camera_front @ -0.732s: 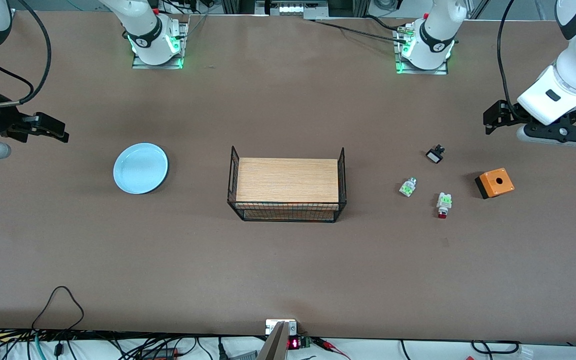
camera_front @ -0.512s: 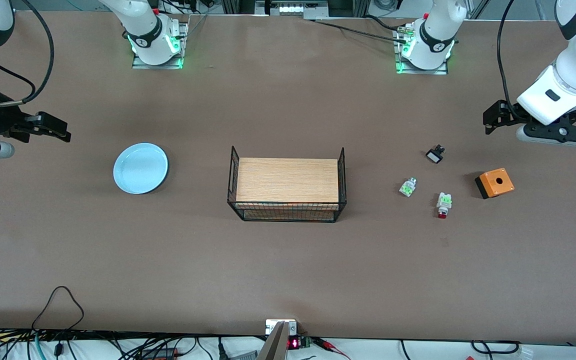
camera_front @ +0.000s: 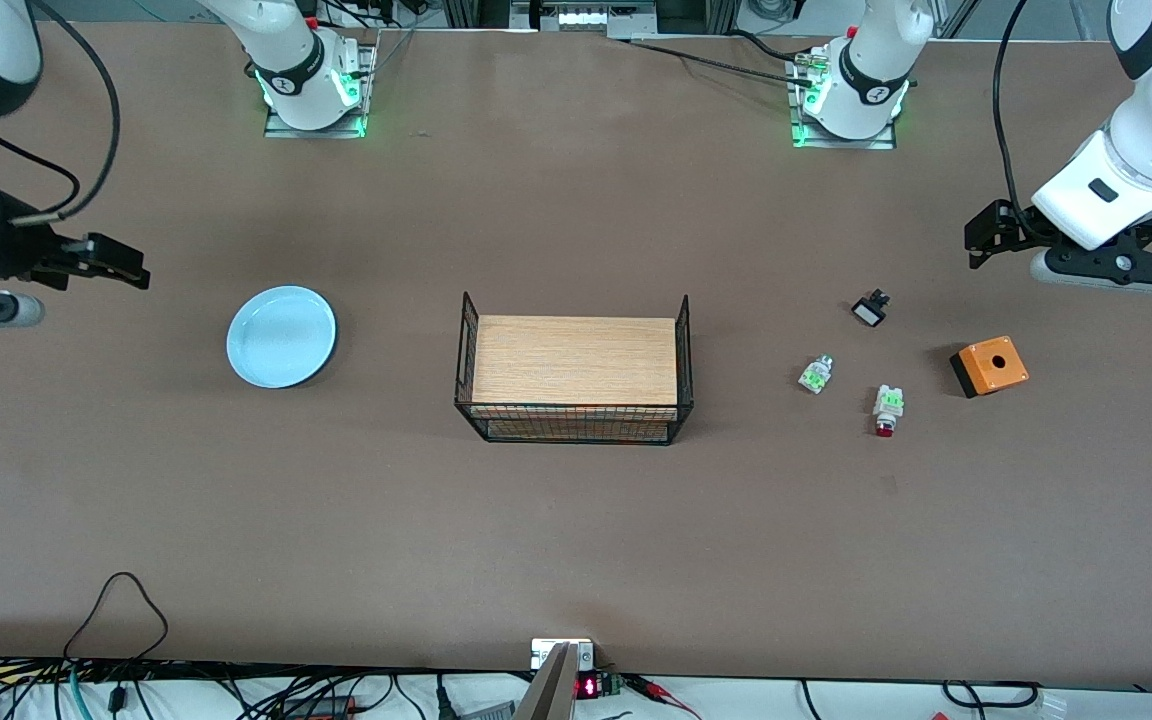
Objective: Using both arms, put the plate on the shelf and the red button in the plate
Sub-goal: 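Move the right gripper down to the edge of the light blue plate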
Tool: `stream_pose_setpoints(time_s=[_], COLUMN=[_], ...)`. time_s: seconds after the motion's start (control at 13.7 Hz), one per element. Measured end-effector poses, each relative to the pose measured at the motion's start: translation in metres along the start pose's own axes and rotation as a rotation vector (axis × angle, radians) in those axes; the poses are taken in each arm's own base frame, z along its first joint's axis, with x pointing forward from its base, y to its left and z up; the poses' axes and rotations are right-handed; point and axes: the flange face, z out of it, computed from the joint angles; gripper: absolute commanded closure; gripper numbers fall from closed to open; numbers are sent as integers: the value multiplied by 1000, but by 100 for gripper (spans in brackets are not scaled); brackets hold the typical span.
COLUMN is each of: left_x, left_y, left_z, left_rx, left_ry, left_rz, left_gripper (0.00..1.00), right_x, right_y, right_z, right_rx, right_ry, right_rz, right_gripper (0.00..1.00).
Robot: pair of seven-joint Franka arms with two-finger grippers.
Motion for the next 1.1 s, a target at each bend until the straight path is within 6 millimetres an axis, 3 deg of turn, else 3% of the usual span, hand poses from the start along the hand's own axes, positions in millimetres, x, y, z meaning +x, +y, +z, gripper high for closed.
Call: stream_pose_setpoints(time_s=[0.66, 0.88, 1.1], left_x=[0, 0, 1], left_y=[3, 3, 4], left_z=[0, -1, -3], left_rx=[0, 0, 1], left_ry=[1, 1, 7], left_rz=[6, 6, 6], left_gripper=[0, 0, 0], right_x=[56, 52, 31], right_y=[0, 2, 14], right_z=[115, 174, 238], right_rx=[-68, -67, -64], right_ry=[-43, -26, -48], right_rz=[-9, -12, 3], right_gripper=[0, 0, 0])
